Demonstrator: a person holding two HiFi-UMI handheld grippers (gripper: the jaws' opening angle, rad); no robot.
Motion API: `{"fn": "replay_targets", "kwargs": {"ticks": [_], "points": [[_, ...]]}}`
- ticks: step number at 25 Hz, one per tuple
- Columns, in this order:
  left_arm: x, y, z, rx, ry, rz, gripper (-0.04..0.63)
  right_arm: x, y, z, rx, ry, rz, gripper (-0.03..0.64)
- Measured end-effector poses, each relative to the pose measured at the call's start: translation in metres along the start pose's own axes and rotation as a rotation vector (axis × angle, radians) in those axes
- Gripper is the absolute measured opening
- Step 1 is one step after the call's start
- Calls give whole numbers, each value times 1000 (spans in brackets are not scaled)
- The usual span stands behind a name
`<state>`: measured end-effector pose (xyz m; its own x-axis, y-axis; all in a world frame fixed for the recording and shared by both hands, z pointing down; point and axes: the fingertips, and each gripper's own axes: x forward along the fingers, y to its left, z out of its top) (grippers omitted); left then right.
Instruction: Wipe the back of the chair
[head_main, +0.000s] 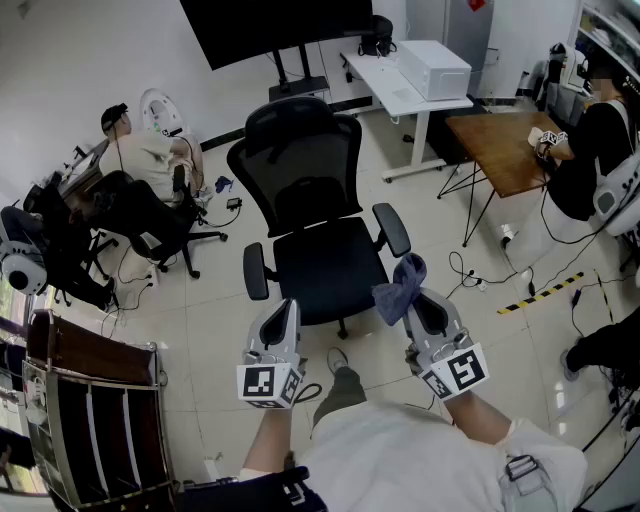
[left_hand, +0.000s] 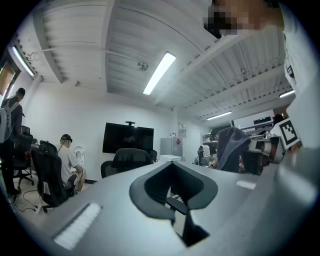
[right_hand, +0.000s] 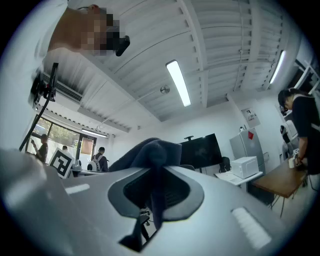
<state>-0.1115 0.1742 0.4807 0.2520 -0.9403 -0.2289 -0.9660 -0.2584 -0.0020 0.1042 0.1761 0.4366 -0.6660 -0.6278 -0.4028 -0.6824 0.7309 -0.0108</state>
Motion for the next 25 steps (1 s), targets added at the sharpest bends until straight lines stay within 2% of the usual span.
{"fn": "replay_targets", "kwargs": {"ticks": [6,11,17,21,23,25], "points": [[69,80,16,7,-24,-25,127,92,-21,-13,-14,-21,-33,34],[114,124,2,17,-10,-19,127,147,-38,-43,2,-9,-46,34],[147,140,-22,-3,13,0,127,183,-60,-67,25,18,-12,34],[167,135,-22,-8,12,-11,127,212,-86,-86,14,34,-3,34],[170,138,-23,-10,15,7,127,246,-103,-116,30,52,4,33],[170,138,-21,-2,10,29,127,299,-122,-164,50,94,15,32]]}}
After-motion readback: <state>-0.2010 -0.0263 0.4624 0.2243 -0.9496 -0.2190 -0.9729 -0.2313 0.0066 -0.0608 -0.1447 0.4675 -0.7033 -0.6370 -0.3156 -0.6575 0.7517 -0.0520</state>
